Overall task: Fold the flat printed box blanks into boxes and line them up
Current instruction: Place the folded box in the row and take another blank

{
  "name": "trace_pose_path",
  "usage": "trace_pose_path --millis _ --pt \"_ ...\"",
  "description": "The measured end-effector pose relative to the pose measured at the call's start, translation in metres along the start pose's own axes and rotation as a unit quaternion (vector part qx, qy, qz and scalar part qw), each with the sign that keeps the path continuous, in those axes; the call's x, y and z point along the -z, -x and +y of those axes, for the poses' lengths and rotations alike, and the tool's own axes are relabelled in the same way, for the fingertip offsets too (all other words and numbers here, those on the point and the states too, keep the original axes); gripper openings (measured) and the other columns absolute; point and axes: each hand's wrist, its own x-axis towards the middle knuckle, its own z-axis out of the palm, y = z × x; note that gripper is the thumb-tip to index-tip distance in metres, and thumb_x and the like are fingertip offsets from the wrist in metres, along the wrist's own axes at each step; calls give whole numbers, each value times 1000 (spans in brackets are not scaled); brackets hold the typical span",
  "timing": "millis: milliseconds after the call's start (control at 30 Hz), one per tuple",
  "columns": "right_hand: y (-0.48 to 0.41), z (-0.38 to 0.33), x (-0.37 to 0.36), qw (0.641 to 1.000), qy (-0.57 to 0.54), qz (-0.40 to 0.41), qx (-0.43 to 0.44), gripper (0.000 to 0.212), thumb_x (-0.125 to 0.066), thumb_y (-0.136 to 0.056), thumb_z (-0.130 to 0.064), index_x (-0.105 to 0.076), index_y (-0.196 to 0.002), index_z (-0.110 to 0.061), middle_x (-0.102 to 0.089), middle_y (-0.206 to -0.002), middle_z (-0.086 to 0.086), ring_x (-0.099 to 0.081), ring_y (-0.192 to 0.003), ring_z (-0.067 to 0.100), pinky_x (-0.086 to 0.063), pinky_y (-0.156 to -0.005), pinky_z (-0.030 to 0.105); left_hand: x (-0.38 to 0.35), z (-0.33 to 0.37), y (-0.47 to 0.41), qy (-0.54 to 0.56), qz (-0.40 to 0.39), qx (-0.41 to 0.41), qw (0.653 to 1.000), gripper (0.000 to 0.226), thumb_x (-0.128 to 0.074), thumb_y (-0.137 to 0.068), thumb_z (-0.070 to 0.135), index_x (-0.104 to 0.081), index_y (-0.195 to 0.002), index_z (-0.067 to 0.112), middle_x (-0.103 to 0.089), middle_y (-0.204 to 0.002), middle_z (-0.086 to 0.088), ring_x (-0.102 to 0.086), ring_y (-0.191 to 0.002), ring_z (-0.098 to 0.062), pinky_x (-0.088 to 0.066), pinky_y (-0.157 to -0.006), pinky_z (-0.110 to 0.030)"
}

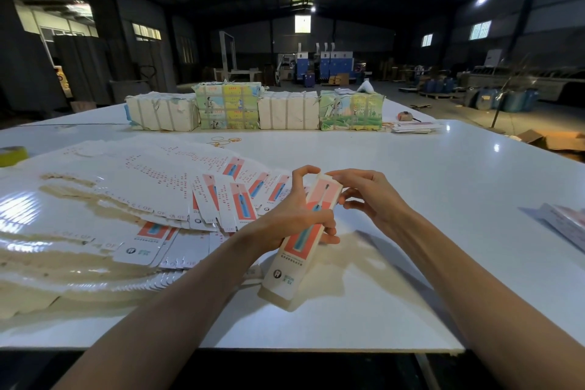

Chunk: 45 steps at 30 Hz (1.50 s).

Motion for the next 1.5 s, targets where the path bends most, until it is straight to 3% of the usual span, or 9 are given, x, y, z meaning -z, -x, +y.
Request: trace_pose_path --millis 233,400,533,800,1000,1167,1300,1400,1500 --pt "-1 -1 -7 999 -13 -31 1 28 -58 -107 -30 -81 -116 -15 -79 -104 9 -71 -86 18 -60 -76 27 1 -2 -3 27 24 -15 999 94 -88 -73 22 -25 -134 59 -62 -113 7 -73 -92 -19 -59 -62 -18" --pt "3 6 -20 996 25 11 83 25 -74 -98 -13 -75 -123 -11 -82 -105 6 -76 -92 20 -62 -85 36 3 -7 -8 101 52 -15 993 90 -88 -69 15 -34 -123 62 -69 -107 -4 -78 -85 -13 -60 -61 -23" --pt "4 7 -18 995 35 19 87 20 -74 -97 -11 -77 -117 -9 -82 -102 6 -77 -94 22 -63 -83 32 1 -9 -11 66 67 -7 996 87 -90 -67 25 -34 -118 66 -69 -101 5 -77 -82 -4 -58 -57 -18" --pt "1 14 -23 991 85 46 92 17 -68 -102 -15 -76 -117 -13 -81 -102 -1 -76 -95 13 -61 -79 23 -2 -7 -10 109 60 23 992 87 -90 -66 25 -34 -125 57 -66 -113 -1 -78 -90 -19 -63 -66 -27" --pt "4 17 -37 991 109 59 44 34 -60 -108 -36 -54 -139 -24 -66 -124 -3 -74 -94 11 -56 -64 13 -3 -8 -17 255 167 78 949 87 -88 -83 7 -29 -135 43 -62 -124 -12 -77 -92 -30 -65 -63 -34" --pt "15 12 -47 968 234 -55 70 39 -71 -98 -48 -56 -124 -23 -72 -109 3 -72 -78 12 -58 -68 34 -5 -8 -16 435 192 53 878 73 -76 -93 0 -33 -144 30 -63 -119 -15 -76 -98 -28 -66 -73 -45" --pt "14 -3 -45 908 401 -84 88 53 -75 -95 -41 -52 -134 -14 -64 -117 6 -67 -90 20 -55 -72 31 -4 6 -12 530 147 73 832 43 -68 -102 22 -47 -140 24 -60 -130 -16 -64 -123 -37 -59 -96 -56" --pt "15 -2 -38 870 480 -41 105 45 -71 -96 -40 -51 -124 -11 -56 -112 6 -56 -99 26 -44 -70 32 0 12 -8 510 44 79 855 50 -58 -106 42 -46 -151 26 -56 -149 -17 -56 -136 -40 -53 -107 -56" --pt "20 5 -19 862 493 22 111 32 -66 -98 -30 -49 -117 -11 -54 -113 8 -53 -104 30 -36 -73 34 1 10 -5 183 57 36 981 46 -46 -108 53 -40 -152 41 -57 -150 -2 -64 -124 -22 -58 -95 -38"
